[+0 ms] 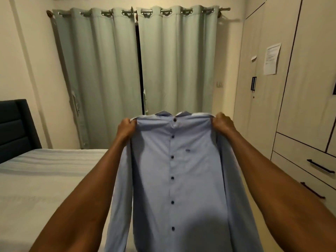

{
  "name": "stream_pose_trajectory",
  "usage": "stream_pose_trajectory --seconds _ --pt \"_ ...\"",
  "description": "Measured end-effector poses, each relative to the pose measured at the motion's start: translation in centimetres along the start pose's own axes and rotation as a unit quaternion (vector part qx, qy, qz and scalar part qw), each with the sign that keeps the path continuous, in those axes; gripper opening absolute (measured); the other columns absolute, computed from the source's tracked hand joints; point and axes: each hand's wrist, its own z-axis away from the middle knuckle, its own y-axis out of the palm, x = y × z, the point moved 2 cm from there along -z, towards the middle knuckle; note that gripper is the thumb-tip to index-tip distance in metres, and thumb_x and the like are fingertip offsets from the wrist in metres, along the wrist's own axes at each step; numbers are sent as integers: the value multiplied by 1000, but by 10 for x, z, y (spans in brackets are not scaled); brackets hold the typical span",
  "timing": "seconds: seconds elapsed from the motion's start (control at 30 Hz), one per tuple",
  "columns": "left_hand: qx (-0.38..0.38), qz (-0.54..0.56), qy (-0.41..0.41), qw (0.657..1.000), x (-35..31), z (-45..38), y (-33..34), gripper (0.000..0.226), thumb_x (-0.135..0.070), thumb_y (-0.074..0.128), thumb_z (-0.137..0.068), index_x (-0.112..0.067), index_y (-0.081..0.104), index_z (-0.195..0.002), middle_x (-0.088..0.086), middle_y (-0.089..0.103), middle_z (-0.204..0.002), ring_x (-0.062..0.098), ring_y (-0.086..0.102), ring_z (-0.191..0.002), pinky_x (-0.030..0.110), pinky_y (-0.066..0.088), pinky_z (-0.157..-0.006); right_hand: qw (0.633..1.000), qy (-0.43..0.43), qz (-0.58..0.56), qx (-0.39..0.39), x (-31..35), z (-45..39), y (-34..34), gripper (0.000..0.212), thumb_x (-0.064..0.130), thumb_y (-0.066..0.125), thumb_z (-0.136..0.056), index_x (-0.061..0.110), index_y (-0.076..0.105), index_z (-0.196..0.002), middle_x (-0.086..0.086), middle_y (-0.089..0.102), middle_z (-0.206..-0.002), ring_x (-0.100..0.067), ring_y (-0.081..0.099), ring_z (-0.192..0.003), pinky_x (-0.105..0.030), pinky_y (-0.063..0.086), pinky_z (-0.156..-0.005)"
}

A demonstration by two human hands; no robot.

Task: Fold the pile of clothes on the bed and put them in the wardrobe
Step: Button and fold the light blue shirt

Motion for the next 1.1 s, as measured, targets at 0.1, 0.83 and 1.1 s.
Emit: stream_pose_trajectory --seconds 0.1,0.83,1.1 --pt "-57 61 58 995 -10 -25 16 34 -26 44 -104 2 58 -116 14 61 -111 29 58 -106 28 38 -78 988 -66 -91 -102 9 -31 11 33 26 32 -105 2 50 -118 -28 60 -120 -44 58 -109 -42 45 -84" --pt "81 -10 95 992 86 147 4 31 -21 53 -102 -5 62 -127 16 65 -125 31 59 -117 29 41 -92 990 -98 -19 -100 -108 160 17 31 28 37 -106 10 51 -128 -22 56 -128 -44 58 -106 -43 44 -76" --pt "258 -148 78 951 235 354 20 19 -20 54 -102 -29 65 -89 7 67 -86 23 64 -85 31 43 -74 996 17 50 72 -255 361 110 41 30 37 -106 20 44 -145 -11 62 -128 -34 61 -113 -40 48 -91"
